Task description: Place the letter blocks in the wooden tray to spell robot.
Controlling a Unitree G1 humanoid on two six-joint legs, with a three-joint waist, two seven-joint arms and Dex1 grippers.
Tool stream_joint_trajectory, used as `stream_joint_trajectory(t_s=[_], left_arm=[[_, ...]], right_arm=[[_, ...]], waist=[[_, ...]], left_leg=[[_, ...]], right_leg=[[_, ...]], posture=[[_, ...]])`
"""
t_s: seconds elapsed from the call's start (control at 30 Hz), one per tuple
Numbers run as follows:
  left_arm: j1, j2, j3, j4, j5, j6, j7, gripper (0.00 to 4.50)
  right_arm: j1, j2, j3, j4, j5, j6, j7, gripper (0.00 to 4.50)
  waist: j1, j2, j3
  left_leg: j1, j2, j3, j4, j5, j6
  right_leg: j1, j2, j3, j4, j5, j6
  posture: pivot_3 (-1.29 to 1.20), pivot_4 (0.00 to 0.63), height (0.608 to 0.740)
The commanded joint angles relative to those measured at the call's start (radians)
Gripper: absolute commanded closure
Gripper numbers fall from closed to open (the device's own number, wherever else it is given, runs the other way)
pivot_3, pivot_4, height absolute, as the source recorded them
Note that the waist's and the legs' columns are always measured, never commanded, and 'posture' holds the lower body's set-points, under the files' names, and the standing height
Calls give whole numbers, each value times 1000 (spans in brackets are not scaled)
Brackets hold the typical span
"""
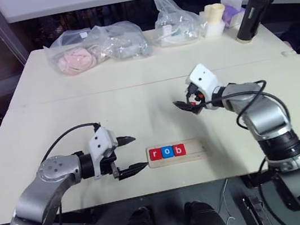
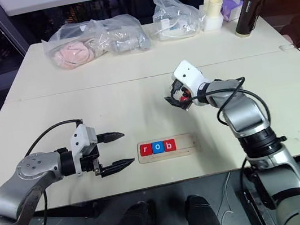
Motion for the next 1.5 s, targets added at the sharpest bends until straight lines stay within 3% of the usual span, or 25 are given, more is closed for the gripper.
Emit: stream_joint_trajectory(t_s=[0.03, 0.17, 0.43, 0.83, 1.03, 1.27, 1.43, 1.5], left_arm=[[-10, -6, -2, -14, 2, -12, 0, 0], [-5, -2, -3, -16, 6, -16, -4, 0], [18, -4, 3, 5, 23, -50, -18, 0], [44, -20, -2, 37, 50, -102, -27, 0], [49, -19, 6, 23, 46, -94, -20, 0], [44, -19, 10, -11, 33, -60, 5, 0], [35, -21, 5, -10, 29, -52, 7, 0], [41, -22, 3, -1, 35, -64, 1, 0]], right_arm=[[-36, 115, -88, 13, -49, 146, -227, 30], [-45, 199, -110, 0, -60, 241, -329, 30], [-49, 271, -147, 5, -32, 343, -396, 30], [-107, 381, -233, 96, -3, 368, -499, 30], [-110, 404, -198, 130, -6, 349, -516, 30], [-110, 404, -208, 165, -6, 320, -532, 3388], [-114, 332, -134, 95, -16, 351, -482, 3383], [-99, 276, -108, -19, 1, 434, -443, 3383]], waist=[[-1, 0, 0], [-3, 0, 0], [-9, 1, 0], [-28, 1, 0], [-28, 1, 0], [-29, 1, 0], [-28, 1, 0], [-26, 1, 0]], left_leg=[[0, 0, 0, 0, 0, 0], [0, 0, 0, -1, 0, 0], [1, 0, 0, 0, 1, 0], [6, 0, 1, -1, 1, 0], [7, 1, 1, -1, 1, 0], [7, 1, 1, -1, 1, 0], [7, 1, 1, -1, 1, 0], [7, 1, 1, -1, 1, 0]], right_leg=[[-1, 0, 0, 1, 0, 0], [-1, 2, 0, 2, 0, 0], [-1, 4, 0, 3, 0, 0], [0, 4, 1, 9, 0, 0], [0, 4, 1, 11, 0, 0], [0, 4, 1, 11, 0, 0], [0, 4, 1, 11, 0, 0], [0, 4, 1, 11, -1, 0]], posture=[[0, 150, 738], [0, 150, 738], [0, 150, 738], [0, 150, 738], [0, 150, 738], [0, 150, 738], [0, 150, 738], [0, 150, 738]])
